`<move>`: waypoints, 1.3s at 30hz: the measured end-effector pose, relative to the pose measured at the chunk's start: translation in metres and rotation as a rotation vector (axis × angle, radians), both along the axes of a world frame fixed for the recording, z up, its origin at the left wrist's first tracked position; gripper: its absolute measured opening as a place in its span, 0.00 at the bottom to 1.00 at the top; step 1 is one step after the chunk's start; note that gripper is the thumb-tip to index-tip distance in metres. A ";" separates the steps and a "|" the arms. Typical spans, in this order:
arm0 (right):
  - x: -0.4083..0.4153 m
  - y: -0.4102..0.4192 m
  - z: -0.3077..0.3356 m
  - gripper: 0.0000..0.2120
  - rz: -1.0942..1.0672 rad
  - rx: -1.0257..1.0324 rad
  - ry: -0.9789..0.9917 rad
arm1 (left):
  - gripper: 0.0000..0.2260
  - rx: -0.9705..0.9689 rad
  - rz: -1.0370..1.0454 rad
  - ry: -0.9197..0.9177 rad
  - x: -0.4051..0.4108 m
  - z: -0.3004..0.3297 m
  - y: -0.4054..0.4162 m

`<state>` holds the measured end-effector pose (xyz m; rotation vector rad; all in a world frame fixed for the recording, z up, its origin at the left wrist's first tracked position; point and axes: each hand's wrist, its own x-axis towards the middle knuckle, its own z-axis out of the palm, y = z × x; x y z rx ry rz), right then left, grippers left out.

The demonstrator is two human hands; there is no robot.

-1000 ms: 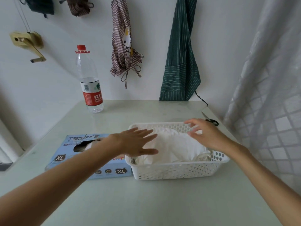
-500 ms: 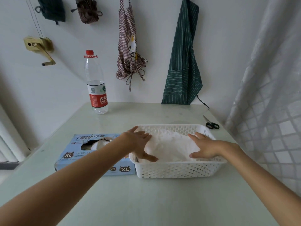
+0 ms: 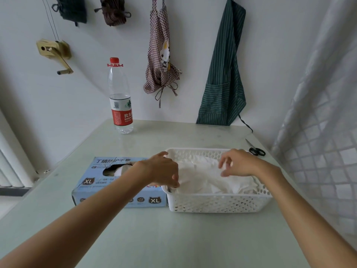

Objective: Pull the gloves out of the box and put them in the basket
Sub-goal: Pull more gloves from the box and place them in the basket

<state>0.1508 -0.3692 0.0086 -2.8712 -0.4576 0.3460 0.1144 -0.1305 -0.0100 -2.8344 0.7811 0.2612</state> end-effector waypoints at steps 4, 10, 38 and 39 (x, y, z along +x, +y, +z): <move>0.006 0.036 -0.006 0.24 0.091 0.100 0.223 | 0.11 -0.095 0.002 0.020 -0.002 0.006 0.001; 0.005 0.049 -0.006 0.19 0.053 0.102 0.056 | 0.10 -0.651 0.202 -0.066 -0.015 0.034 0.071; -0.038 0.207 -0.022 0.04 0.066 0.810 -0.352 | 0.44 -0.292 0.511 0.132 -0.029 -0.021 0.170; -0.038 0.203 -0.015 0.04 0.045 0.875 -0.379 | 0.44 -0.295 0.505 0.135 -0.029 -0.021 0.170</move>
